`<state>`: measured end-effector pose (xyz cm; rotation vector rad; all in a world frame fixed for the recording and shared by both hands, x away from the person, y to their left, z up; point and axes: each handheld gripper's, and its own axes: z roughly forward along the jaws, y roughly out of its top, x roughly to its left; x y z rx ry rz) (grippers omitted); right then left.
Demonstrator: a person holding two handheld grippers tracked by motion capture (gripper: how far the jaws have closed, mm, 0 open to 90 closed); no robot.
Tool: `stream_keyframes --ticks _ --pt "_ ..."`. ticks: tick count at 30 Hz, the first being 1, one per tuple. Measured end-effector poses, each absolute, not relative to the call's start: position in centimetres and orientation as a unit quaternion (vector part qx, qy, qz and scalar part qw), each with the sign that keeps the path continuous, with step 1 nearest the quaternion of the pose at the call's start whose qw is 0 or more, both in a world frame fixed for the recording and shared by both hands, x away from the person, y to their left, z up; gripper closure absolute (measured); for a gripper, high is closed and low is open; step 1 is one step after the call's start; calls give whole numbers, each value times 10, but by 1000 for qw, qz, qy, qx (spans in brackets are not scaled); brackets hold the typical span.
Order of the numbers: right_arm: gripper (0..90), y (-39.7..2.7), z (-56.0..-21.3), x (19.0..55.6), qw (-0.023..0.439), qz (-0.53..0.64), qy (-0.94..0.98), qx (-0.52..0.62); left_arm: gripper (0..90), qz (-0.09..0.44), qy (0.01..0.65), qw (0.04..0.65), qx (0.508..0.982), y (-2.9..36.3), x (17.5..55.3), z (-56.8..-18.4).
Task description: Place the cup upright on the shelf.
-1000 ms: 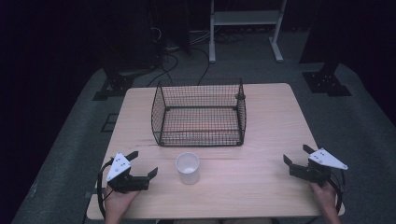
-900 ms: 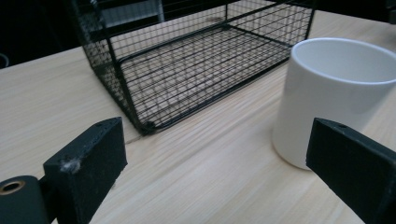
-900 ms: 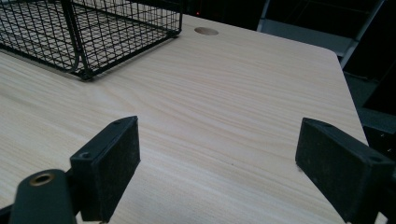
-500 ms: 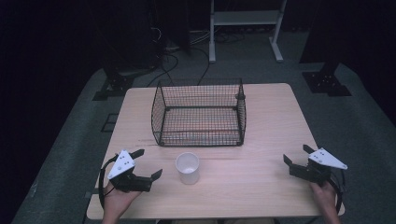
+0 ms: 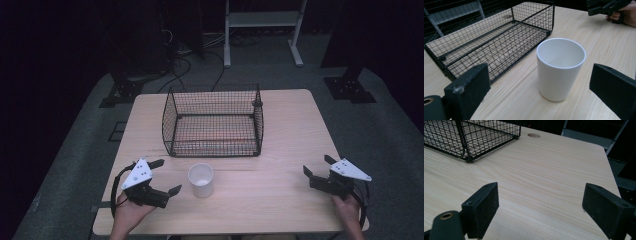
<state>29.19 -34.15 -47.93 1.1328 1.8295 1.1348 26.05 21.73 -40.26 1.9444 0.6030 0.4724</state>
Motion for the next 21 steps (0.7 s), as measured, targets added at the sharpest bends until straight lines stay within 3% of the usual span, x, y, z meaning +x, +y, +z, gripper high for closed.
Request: stream_keyframes --ticks 21 --pt "131 -341 -479 292 348 437 706 434 25 168 220 469 839 189 268 -405"
